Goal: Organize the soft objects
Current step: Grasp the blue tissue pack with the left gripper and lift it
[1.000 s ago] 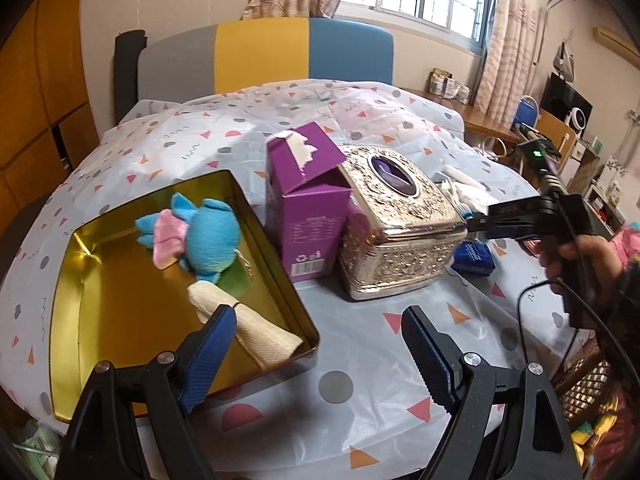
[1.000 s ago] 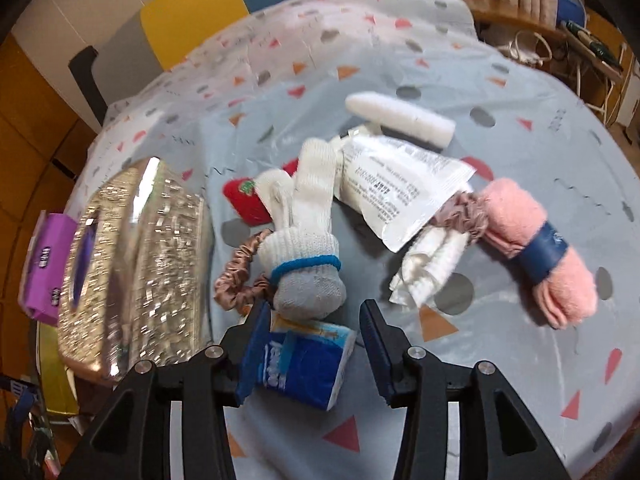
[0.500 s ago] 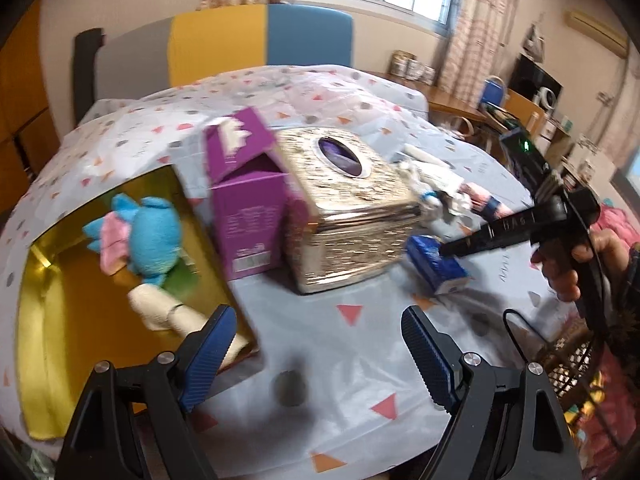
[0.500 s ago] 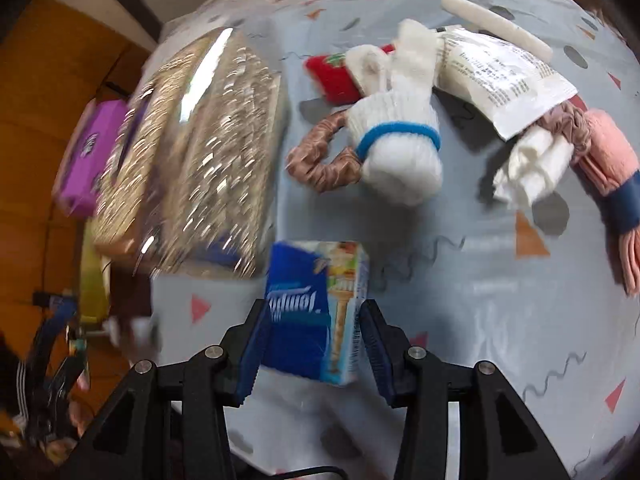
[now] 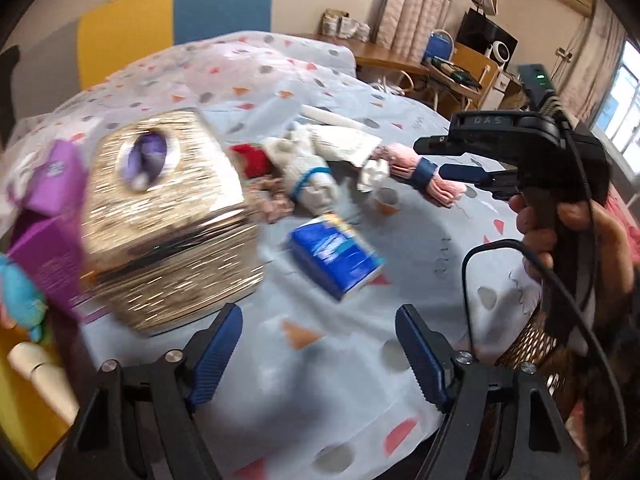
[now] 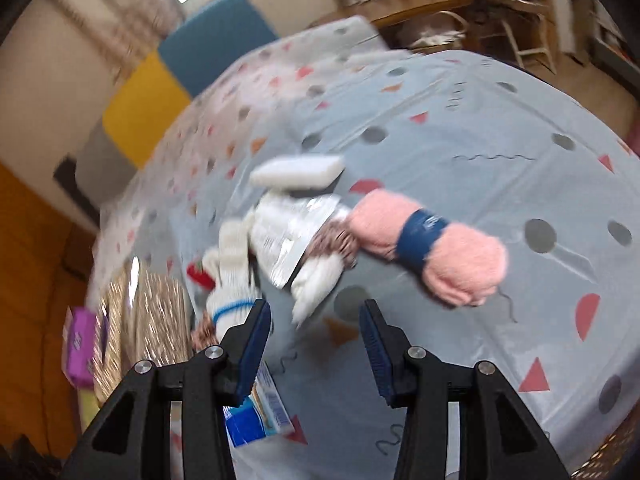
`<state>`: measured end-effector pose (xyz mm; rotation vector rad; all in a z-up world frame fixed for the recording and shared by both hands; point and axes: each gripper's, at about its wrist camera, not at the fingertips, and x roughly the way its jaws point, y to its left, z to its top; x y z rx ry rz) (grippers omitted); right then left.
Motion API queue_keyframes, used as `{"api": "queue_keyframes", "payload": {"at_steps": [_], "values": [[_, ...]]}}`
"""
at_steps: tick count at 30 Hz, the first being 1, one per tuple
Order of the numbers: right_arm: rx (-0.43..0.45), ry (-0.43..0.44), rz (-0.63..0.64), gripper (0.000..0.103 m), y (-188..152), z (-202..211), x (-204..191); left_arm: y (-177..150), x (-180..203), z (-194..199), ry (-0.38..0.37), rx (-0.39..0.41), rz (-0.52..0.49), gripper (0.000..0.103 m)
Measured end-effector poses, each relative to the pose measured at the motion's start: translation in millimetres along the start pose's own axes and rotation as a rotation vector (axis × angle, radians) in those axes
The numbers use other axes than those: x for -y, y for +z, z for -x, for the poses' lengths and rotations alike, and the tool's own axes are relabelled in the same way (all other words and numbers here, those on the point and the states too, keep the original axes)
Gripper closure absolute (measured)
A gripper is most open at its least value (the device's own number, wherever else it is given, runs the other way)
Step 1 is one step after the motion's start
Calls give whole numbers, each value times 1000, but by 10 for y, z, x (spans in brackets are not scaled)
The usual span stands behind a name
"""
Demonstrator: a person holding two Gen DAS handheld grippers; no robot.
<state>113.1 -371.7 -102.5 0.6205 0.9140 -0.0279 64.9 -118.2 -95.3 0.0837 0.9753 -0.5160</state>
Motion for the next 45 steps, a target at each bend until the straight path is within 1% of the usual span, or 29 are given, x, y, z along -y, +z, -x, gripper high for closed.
{"api": "queue_keyframes", "payload": {"at_steps": [3, 6, 9, 10, 11, 14, 15, 16, 17, 21, 24, 25, 26, 27, 29, 30, 31, 32, 35, 37, 42, 45], "values": [[15, 17, -44, 56, 107, 59, 80, 134, 135, -200, -9, -33, 18, 25], [8, 41, -58, 56, 105, 77, 106, 238, 254, -401, 23, -57, 24, 25], [10, 50, -51, 56, 122, 42, 75, 324, 304, -611, 72, -105, 50, 24], [9, 58, -51, 56, 123, 26, 81, 344, 315, -671, 74, -116, 57, 24], [7, 64, -53, 54, 124, 17, 77, 348, 317, -706, 78, -122, 61, 23], [9, 74, -63, 54, 116, 20, 91, 391, 337, -873, 110, -137, 62, 23], [9, 79, -69, 54, 117, 20, 98, 397, 343, -931, 118, -141, 58, 24], [9, 82, -73, 54, 116, 21, 105, 395, 350, -993, 124, -147, 47, 33], [10, 82, -77, 54, 115, 24, 110, 380, 363, -1044, 114, -151, 21, 38], [7, 76, -82, 54, 115, 7, 122, 274, 384, -988, 25, -115, -51, 40], [2, 71, -76, 54, 115, -10, 111, 186, 352, -950, -8, -113, -72, 41], [2, 70, -72, 54, 113, -9, 104, 168, 326, -980, -12, -135, -61, 41], [1, 68, -68, 54, 111, -11, 97, 165, 310, -983, -7, -127, -58, 40], [-2, 63, -65, 54, 108, -20, 90, 162, 311, -980, 3, -124, -63, 36], [-8, 53, -62, 54, 103, -35, 87, 176, 325, -1005, 25, -134, -68, 35], [-9, 49, -61, 54, 103, -40, 88, 189, 337, -1023, 31, -134, -71, 36], [-11, 42, -60, 54, 101, -46, 88, 184, 345, -1022, 46, -131, -80, 47], [-13, 36, -60, 54, 99, -52, 90, 187, 372, -1035, 63, -119, -93, 49], [-17, 28, -63, 54, 99, -63, 97, 212, 373, -1017, 44, -122, -82, 49], [-19, 21, -66, 54, 100, -72, 106, 291, 363, -962, 27, -113, -77, 49], [-27, 8, -68, 54, 92, -96, 108, 628, 350, -646, -2, -29, -62, 49], [-37, -1, -63, 54, 83, -120, 95, 874, 256, -450, -5, 24, -30, 49]]}}
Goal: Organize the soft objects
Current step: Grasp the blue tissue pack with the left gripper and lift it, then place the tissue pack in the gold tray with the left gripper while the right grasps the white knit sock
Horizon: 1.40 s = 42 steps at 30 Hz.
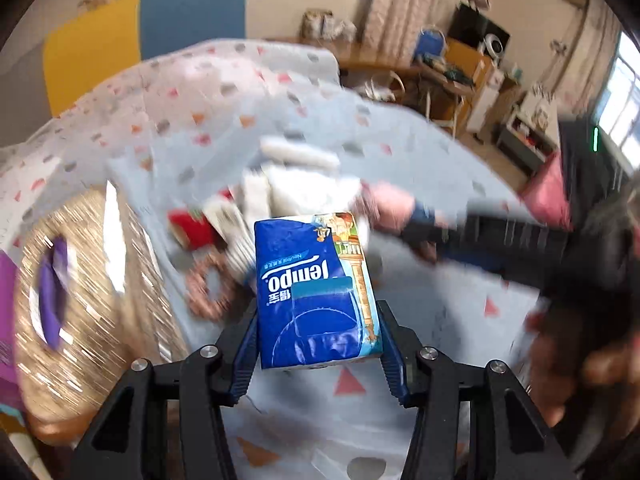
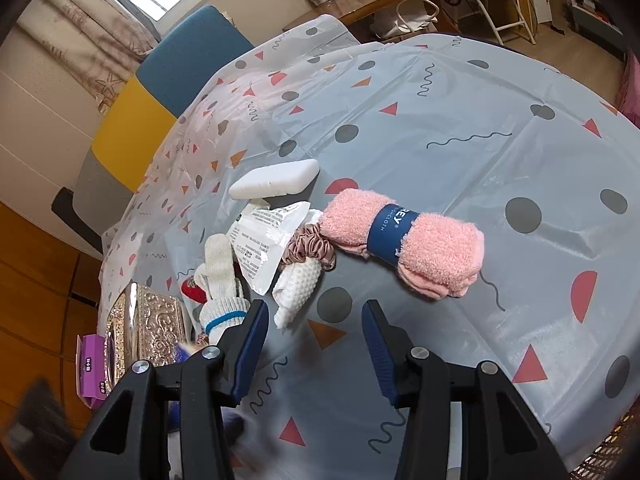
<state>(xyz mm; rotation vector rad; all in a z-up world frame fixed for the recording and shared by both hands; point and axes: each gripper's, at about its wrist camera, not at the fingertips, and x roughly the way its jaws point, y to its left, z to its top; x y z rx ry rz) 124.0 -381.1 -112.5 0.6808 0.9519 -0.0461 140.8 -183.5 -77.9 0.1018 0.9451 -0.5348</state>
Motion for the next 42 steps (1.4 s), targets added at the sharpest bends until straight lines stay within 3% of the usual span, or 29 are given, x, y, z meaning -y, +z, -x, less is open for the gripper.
{"api": "queue_keyframes", "payload": {"at_steps": [8, 18, 24, 30, 34, 35, 42], "values": [[-20, -22, 27, 54, -19, -51, -49, 477, -708, 446, 105, 139, 127, 49], [-78, -24, 156, 54, -91, -195, -308, 301, -1769, 1150, 241, 272, 291, 49], [-104, 5, 280, 54, -93, -335, -731, -54, -2218, 1508, 289, 310, 368, 49], [-150, -40, 399, 54, -92, -755, -1111, -500, -2505, 1763, 316, 314, 446, 49], [-208, -82, 432, 54, -168, -1076, -1133, -854, -2708, 1961, 337, 325, 515, 49], [-215, -84, 443, 59, -189, -1112, -1129, -967, -2769, 2008, 347, 327, 538, 49], [-206, -104, 463, 64, -208, -1104, -1097, -1743, -3046, 2074, 383, 268, 690, 49]]}}
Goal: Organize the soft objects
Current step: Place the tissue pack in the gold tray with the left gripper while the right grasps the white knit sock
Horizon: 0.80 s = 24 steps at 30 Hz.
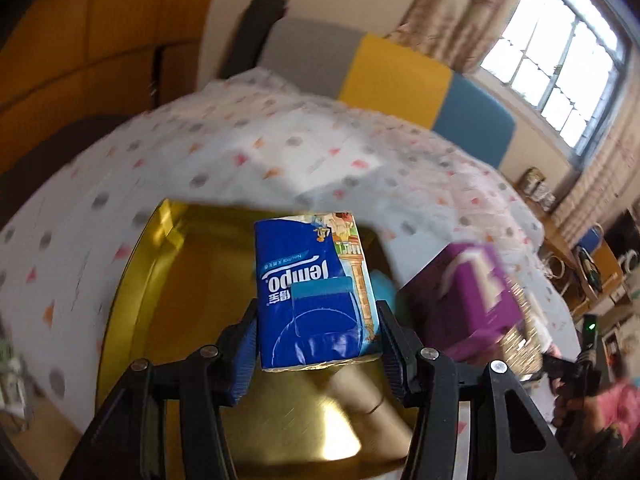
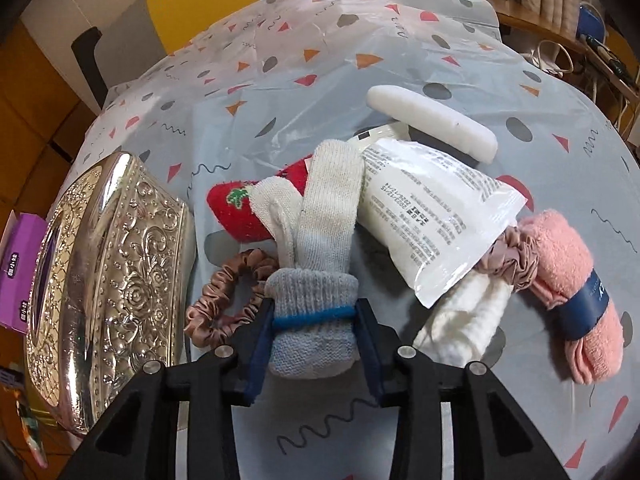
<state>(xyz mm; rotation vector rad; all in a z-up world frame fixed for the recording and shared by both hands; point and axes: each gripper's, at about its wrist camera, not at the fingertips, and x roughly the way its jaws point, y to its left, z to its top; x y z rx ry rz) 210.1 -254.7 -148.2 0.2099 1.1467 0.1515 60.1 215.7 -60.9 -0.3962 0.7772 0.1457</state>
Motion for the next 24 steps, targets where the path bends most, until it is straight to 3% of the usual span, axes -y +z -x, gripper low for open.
{"api": "queue_keyframes", "payload": {"at_steps": [4, 8, 15, 24], "values": [[-5, 6, -12, 64, 4, 0, 22, -310, -274, -147, 55, -92, 45, 49], [-3, -2, 0, 64, -3, 0, 1, -399, -341, -377, 81, -171, 97, 49], [-4, -7, 11, 64, -3, -13, -35, -131, -113, -802, 113, -207, 70, 49], [-3, -17, 24, 64, -9, -20, -65, 108, 99, -1298, 99, -259, 71, 44]]}}
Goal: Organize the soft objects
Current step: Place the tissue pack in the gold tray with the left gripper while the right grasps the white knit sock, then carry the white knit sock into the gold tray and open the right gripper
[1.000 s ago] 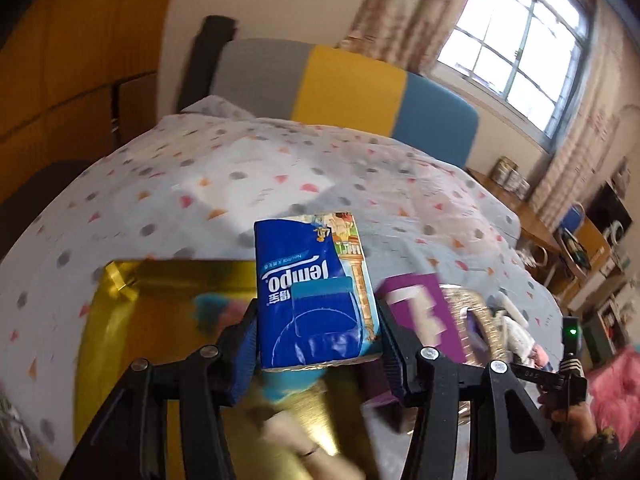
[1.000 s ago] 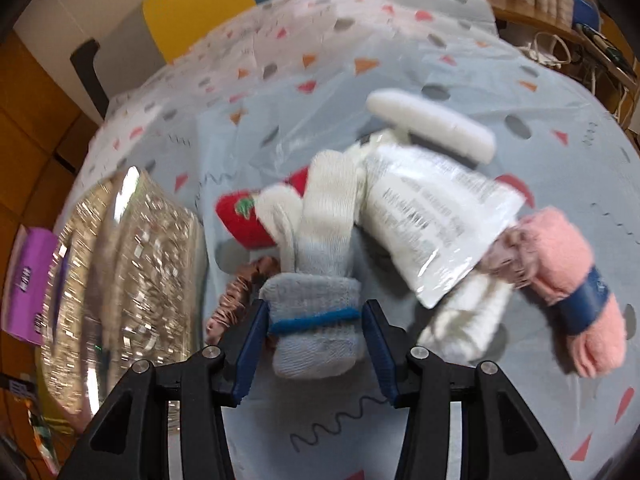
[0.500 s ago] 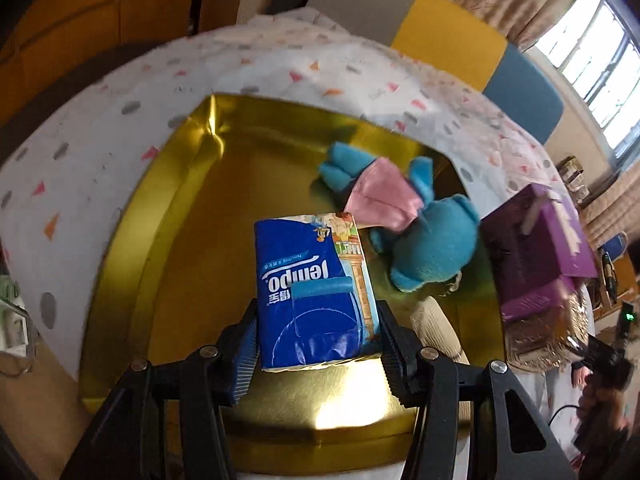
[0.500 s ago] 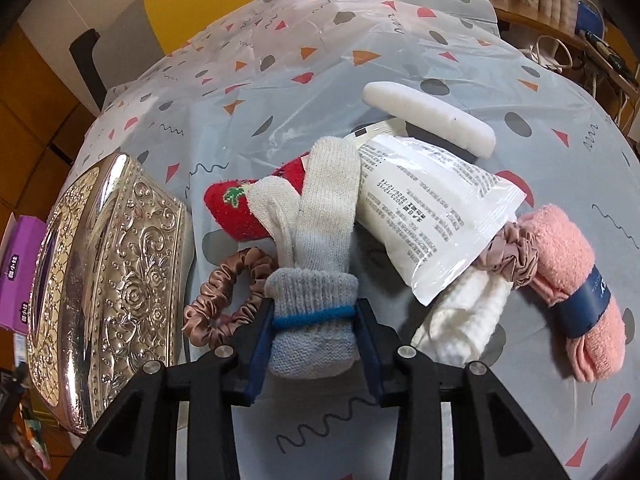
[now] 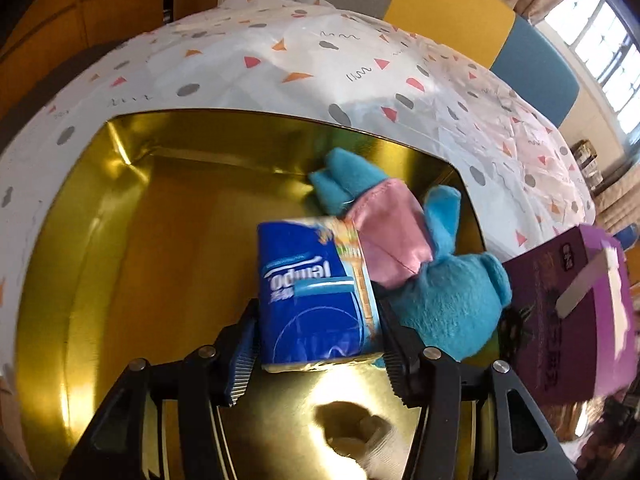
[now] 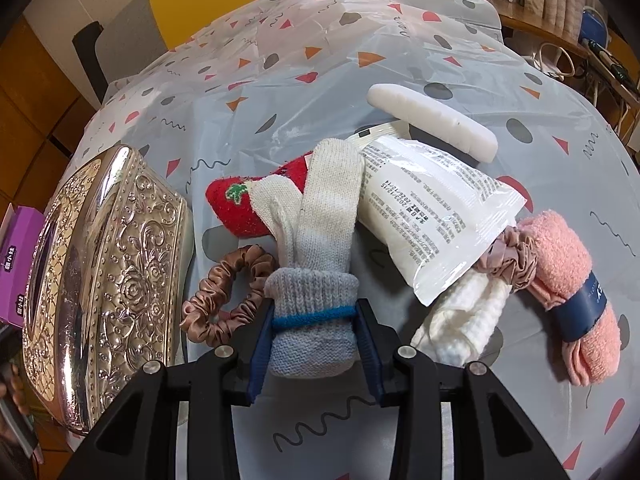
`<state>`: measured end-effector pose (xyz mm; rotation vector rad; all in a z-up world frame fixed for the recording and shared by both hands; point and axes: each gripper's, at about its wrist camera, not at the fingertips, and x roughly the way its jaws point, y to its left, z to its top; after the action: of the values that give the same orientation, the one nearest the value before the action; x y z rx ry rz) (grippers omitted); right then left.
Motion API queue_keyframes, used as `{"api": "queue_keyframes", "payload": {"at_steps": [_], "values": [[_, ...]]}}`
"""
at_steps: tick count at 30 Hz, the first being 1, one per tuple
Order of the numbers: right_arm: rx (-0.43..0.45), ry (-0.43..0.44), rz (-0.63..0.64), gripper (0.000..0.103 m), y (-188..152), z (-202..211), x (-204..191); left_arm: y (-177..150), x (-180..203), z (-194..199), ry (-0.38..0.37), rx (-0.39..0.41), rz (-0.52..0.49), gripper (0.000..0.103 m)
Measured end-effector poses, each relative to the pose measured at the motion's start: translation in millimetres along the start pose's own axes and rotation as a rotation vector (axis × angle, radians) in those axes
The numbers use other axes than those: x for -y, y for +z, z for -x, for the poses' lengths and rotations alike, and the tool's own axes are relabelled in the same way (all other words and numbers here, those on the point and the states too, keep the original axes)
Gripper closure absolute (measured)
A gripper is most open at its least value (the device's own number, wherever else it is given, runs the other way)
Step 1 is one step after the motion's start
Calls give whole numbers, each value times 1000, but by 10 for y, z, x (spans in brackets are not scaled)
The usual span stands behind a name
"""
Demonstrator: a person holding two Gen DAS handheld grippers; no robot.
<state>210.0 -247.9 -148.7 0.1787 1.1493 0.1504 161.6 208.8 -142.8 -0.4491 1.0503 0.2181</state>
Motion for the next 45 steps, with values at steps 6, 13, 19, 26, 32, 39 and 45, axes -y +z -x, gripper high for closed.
{"api": "queue_keyframes", "payload": {"at_steps": [6, 13, 19, 26, 32, 39, 45], "values": [[5, -1, 7, 64, 12, 1, 2, -111, 21, 296, 25, 101, -26, 27], [62, -2, -1, 67, 19, 133, 40, -447, 50, 751, 8, 209, -100, 24], [120, 63, -56, 68, 19, 321, 124, -734, 61, 901, -12, 205, -157, 23], [146, 90, -127, 68, 60, 419, 181, -943, 118, 980, -19, 196, -216, 23], [192, 73, -96, 68, 288, 607, 1, -1004, 165, 1068, -25, 215, -247, 23], [251, 117, 20, 68, 648, 853, -626, -1056, 184, 1194, -21, 251, -287, 23], [283, 234, 206, 68, 783, 1068, -1547, -1076, 107, 1238, -17, 260, -284, 23]]}}
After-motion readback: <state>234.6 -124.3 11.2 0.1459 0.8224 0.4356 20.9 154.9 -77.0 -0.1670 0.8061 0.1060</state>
